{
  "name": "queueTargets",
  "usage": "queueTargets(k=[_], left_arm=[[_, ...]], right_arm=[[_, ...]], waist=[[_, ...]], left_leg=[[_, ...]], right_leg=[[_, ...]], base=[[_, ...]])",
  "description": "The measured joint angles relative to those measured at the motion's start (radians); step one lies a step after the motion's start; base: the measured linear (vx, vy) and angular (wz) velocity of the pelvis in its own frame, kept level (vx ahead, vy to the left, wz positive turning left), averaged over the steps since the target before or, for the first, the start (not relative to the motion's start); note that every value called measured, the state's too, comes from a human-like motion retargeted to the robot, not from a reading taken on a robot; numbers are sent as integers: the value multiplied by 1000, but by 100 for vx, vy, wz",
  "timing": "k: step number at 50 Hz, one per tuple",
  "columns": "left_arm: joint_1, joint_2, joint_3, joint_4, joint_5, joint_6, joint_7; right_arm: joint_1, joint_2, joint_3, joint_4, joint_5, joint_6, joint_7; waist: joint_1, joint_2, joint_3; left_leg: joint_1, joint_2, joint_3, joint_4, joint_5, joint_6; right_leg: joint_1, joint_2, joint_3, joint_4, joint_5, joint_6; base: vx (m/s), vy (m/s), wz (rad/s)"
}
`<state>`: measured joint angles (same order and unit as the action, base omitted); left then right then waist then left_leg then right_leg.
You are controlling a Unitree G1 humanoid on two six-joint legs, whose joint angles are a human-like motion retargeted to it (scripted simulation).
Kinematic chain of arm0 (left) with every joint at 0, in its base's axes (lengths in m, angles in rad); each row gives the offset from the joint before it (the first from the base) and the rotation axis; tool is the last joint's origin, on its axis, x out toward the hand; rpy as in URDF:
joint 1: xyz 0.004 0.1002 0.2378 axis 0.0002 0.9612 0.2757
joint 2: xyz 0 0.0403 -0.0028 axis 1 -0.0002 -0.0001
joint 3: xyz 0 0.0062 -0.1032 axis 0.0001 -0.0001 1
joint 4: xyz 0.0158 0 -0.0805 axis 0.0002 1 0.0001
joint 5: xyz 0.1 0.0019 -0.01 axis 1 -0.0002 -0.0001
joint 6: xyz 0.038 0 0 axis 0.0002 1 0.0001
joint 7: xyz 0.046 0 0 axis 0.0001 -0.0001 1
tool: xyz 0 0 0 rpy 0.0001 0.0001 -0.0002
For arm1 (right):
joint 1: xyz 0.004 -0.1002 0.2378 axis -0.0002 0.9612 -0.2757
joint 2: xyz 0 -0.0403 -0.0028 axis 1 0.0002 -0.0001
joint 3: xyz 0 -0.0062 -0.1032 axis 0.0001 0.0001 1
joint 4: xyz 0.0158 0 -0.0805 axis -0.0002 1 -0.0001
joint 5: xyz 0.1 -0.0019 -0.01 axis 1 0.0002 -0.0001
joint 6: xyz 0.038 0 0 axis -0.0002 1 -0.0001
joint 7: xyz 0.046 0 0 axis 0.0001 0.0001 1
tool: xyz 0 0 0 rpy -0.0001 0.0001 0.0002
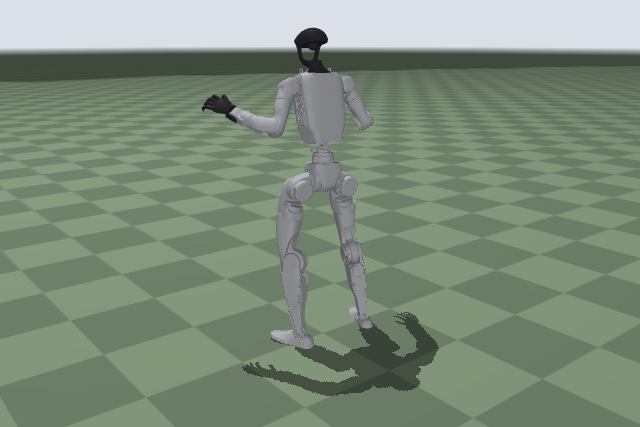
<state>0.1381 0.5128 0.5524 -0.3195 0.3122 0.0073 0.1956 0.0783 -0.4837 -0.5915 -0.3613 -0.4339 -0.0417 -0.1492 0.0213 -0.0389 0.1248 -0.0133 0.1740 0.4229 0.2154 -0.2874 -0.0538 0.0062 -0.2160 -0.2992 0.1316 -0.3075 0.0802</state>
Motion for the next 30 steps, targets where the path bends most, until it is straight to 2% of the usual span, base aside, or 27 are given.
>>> queueTargets(k=[5,10,12,13,18,23,26,30], left_arm=[[-55,15,-50,7,5,-1,66],[-163,37,-157,-2,10,-11,175],[-226,45,-204,-11,19,-12,208],[-249,52,-230,-10,41,-13,217],[-447,64,-317,2,25,21,191],[-683,102,-334,62,9,86,93],[-789,182,-348,88,6,114,75],[-868,371,-390,101,-15,129,89]], right_arm=[[-50,1,44,-28,1,3,-61],[-136,-13,123,-77,-9,6,-168],[-187,-18,152,-108,-21,8,-208],[-204,-20,168,-124,-24,5,-227],[-365,-20,215,-140,-61,36,-243],[-551,-76,227,-94,-64,81,-162],[-638,-170,250,-67,-29,99,-118],[-739,-331,292,-32,24,116,-69]], waist=[[-14,1,106],[-37,11,289],[-52,23,375],[-64,37,390],[-78,57,395],[-67,68,395],[-57,73,395],[-55,71,395]], left_leg=[[-45,-2,-7,21,18,6],[-121,4,-27,110,13,6],[-182,24,-43,214,-19,-1],[-249,51,-57,309,-49,-14],[-590,94,-102,662,-164,14],[-936,167,-157,1086,-275,24],[-1134,218,-206,1334,-328,32],[-1379,280,-292,1647,-391,41]], right_leg=[[-61,-13,8,52,16,-7],[-142,-42,10,167,1,-36],[-192,-57,10,263,-34,-57],[-239,-60,7,328,-60,-71],[-587,-128,60,705,-200,-123],[-930,-178,148,1117,-347,-156],[-1122,-188,207,1357,-423,-170],[-1355,-184,291,1666,-515,-184]], base=[[-10,3,1],[-20,5,12],[-23,7,27],[-23,7,31],[-24,6,17],[-19,3,2],[-14,2,-13],[-9,1,-22]])
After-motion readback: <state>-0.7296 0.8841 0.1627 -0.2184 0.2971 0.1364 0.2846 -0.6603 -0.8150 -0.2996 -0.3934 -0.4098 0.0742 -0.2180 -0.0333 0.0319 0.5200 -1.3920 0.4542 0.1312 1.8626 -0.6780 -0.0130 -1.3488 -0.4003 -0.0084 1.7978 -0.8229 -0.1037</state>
